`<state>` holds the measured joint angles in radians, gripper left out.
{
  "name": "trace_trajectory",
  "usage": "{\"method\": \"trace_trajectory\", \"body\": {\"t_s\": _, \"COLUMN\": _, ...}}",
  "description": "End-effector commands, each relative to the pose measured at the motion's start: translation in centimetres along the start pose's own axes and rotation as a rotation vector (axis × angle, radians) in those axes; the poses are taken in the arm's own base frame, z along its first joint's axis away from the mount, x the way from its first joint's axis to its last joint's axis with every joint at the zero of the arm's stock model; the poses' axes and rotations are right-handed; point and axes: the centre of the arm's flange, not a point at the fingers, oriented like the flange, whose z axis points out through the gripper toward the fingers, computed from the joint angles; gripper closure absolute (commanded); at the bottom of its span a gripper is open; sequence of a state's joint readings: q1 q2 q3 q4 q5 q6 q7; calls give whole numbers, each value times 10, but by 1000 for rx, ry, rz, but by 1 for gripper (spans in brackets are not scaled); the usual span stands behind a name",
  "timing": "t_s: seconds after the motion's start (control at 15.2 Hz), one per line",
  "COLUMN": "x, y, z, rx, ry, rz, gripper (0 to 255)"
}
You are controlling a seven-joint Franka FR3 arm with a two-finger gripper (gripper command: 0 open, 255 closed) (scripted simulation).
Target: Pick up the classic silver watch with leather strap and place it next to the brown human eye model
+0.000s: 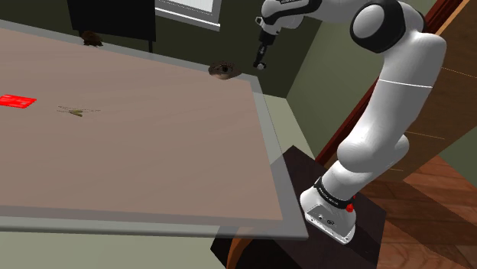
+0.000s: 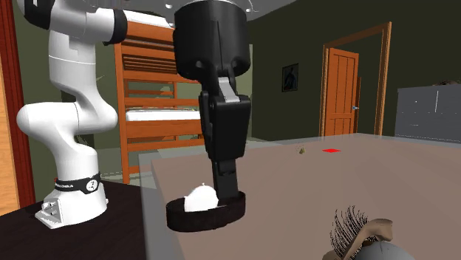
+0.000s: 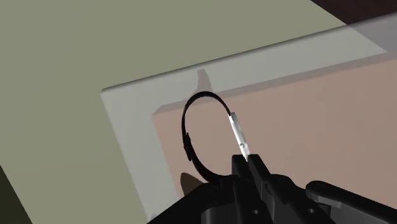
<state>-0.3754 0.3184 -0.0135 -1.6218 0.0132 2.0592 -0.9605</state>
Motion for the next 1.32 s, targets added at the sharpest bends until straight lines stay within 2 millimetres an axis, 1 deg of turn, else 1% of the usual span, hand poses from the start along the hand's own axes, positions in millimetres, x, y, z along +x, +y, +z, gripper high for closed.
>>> {"method": "trace_trajectory", "body": {"t_s": 0.0, "x": 0, "y": -1, "z": 11, "rx": 0, "ry": 0, "rz": 0, "gripper": 255}}
{"method": "trace_trajectory", "body": {"t_s": 1.06, "x": -7, "y": -8, "z": 94, "rx": 0, "ry": 0, "rz": 0, "gripper": 255}}
{"method": "trace_trajectory", "body": {"t_s": 1.25, "x": -7, "y": -8, "z": 94, "rx": 0, "ry": 0, "rz": 0, "gripper": 255}}
